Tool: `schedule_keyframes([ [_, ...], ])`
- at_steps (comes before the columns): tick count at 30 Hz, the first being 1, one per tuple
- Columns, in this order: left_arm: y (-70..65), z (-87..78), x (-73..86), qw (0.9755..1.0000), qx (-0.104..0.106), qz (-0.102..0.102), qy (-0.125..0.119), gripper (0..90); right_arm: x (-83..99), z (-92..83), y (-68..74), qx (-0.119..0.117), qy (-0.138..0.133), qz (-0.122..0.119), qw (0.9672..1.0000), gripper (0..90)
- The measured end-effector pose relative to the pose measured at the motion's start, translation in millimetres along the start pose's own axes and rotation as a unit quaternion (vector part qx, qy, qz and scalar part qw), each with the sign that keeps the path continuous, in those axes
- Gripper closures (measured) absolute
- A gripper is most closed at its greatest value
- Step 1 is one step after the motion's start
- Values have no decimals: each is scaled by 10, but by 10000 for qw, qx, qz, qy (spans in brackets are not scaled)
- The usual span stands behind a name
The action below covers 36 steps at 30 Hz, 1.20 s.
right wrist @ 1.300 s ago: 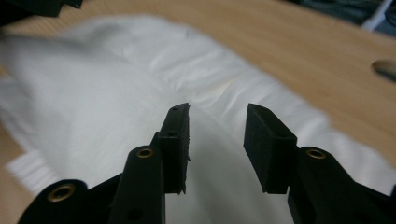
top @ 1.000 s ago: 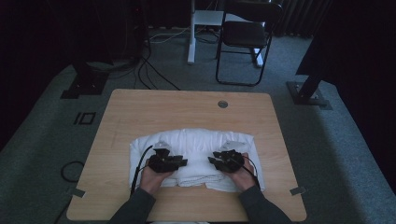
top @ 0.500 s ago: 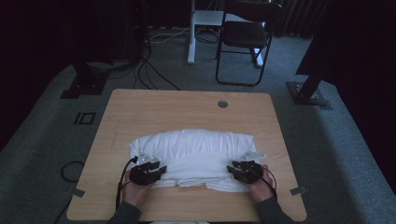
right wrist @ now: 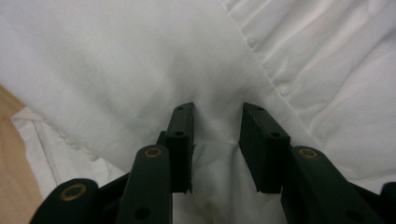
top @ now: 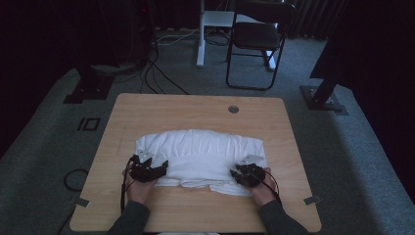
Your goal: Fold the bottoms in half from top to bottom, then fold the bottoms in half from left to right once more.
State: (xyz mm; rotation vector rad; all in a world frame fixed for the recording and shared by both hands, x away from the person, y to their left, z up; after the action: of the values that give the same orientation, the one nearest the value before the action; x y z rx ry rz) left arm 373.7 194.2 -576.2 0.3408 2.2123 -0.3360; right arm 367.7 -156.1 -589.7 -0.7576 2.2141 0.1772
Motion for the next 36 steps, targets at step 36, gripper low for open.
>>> schedule_keyframes([
  [36,334,-110,-6,9955,-313,-891,-108,0,-38,68,-75,-138,-140,190,9996,620],
])
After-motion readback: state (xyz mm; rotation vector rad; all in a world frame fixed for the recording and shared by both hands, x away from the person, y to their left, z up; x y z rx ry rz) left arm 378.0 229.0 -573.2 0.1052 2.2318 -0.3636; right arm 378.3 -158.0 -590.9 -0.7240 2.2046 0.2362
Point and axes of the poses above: each handheld gripper's, and its own axes: z roughly forward along the jaws, x roughly out of its underside, y roughly to its left, the point moved 5 cm from there along z, roughly forward along the jaws, and after that the axes turned 7 degrees about x, right-handed, at the moved point
